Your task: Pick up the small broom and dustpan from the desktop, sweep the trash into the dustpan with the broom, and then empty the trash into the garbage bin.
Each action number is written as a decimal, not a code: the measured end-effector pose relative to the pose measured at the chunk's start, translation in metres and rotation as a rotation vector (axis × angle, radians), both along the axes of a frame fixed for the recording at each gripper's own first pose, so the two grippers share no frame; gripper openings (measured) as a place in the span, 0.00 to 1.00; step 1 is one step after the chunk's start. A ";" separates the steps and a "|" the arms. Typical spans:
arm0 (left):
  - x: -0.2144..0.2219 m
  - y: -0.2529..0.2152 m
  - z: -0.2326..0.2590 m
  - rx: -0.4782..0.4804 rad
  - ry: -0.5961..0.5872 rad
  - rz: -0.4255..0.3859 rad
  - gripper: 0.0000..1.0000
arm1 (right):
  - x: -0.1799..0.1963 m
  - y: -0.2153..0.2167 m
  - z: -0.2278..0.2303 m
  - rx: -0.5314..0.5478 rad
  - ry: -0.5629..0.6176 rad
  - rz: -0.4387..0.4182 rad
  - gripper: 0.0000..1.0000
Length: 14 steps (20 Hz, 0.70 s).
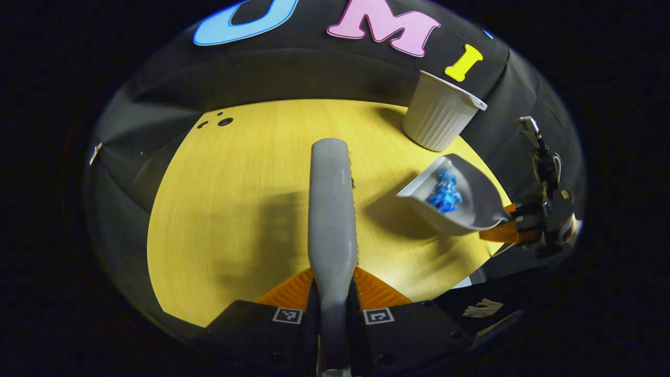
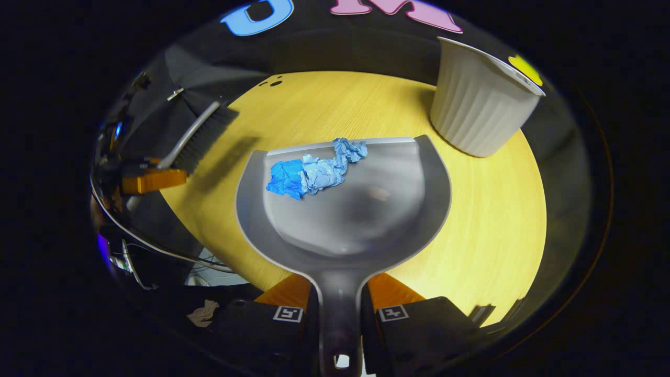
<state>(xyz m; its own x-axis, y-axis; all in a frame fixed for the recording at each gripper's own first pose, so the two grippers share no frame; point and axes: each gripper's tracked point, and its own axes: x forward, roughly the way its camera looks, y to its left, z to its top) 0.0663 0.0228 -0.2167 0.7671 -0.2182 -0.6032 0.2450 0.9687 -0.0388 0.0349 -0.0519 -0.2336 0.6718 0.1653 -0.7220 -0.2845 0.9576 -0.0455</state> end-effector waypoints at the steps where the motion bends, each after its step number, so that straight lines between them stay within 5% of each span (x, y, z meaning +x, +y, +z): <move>1: -0.002 0.006 -0.015 -0.019 0.004 0.003 0.28 | -0.002 0.001 0.009 0.003 -0.007 -0.002 0.37; 9: 0.047 0.066 -0.086 -0.190 0.077 -0.011 0.28 | -0.010 -0.004 0.042 0.003 -0.068 -0.013 0.37; 14: 0.023 0.053 -0.053 -0.217 0.037 0.019 0.28 | -0.013 -0.009 0.051 0.054 -0.081 0.024 0.37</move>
<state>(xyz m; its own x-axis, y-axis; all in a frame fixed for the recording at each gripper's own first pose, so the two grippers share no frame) 0.0898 0.0755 -0.2702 0.7506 -0.3313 -0.5717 0.2209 0.9413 -0.2554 0.0215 -0.0604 -0.1826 0.7231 0.2192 -0.6550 -0.3048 0.9523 -0.0177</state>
